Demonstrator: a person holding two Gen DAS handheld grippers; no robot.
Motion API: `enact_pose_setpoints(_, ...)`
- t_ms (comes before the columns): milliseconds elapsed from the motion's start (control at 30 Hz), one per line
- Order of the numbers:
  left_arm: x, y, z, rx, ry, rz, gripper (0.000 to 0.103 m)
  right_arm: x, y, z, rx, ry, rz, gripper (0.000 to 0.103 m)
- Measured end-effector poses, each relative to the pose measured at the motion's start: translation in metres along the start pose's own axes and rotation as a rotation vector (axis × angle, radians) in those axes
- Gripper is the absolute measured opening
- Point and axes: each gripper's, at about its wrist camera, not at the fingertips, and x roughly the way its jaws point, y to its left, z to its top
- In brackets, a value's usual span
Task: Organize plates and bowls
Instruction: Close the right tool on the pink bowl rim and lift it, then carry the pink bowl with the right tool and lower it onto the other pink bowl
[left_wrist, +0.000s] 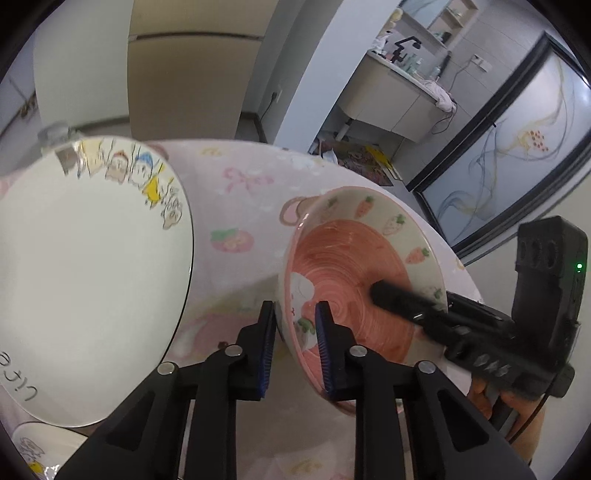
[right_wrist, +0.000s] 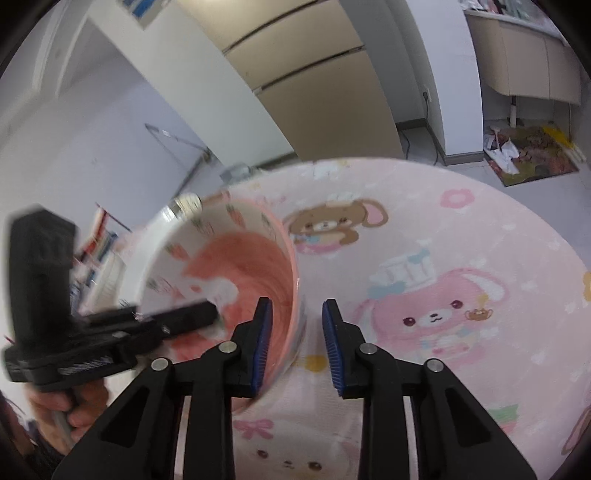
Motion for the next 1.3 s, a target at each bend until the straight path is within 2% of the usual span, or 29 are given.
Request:
enact_pose_setpoints(67, 0.0, -0.003, 0.0, 0.023, -0.006, 0.026, 0.019, 0.004, 0.003, -0.001, -0.017, 0.007, 0.009, 0.017)
enact_pose_setpoints(133, 0.003, 0.0, 0.002, 0.013, 0.0, -0.01, 0.018, -0.002, 0.005, 0.0, -0.032, -0.033, -0.033, 0.013)
enact_pose_setpoints(233, 0.006, 0.0, 0.001, 0.0, -0.007, -0.024, 0.012, -0.01, 0.01, 0.002, -0.051, -0.065, -0.062, 0.012)
enact_pose_setpoints(333, -0.003, -0.004, 0.003, 0.026, -0.049, -0.016, 0.011, -0.02, 0.018, 0.007, -0.072, -0.096, -0.071, 0.012)
enact_pose_setpoints(667, -0.065, -0.025, 0.004, 0.083, -0.203, -0.04, 0.009, -0.073, 0.067, 0.011, -0.189, -0.229, -0.137, 0.012)
enact_pose_setpoints(833, -0.109, -0.034, -0.006, 0.116, -0.274, -0.06, 0.008, -0.107, 0.09, 0.005, -0.214, -0.298, -0.127, 0.013)
enact_pose_setpoints(933, -0.131, -0.04, -0.015, 0.133, -0.317, -0.06, 0.008, -0.119, 0.097, -0.001, -0.213, -0.311, -0.107, 0.013)
enact_pose_setpoints(1033, -0.15, -0.044, -0.025, 0.14, -0.325, -0.076, 0.008, -0.133, 0.104, -0.009, -0.195, -0.326, -0.084, 0.013)
enact_pose_setpoints(1133, -0.163, -0.049, -0.038, 0.172, -0.324, -0.06, 0.008, -0.139, 0.109, -0.024, -0.198, -0.34, -0.09, 0.013)
enact_pose_setpoints(1300, -0.168, -0.054, -0.063, 0.209, -0.298, -0.055, 0.008, -0.145, 0.11, -0.054, -0.192, -0.329, -0.065, 0.015)
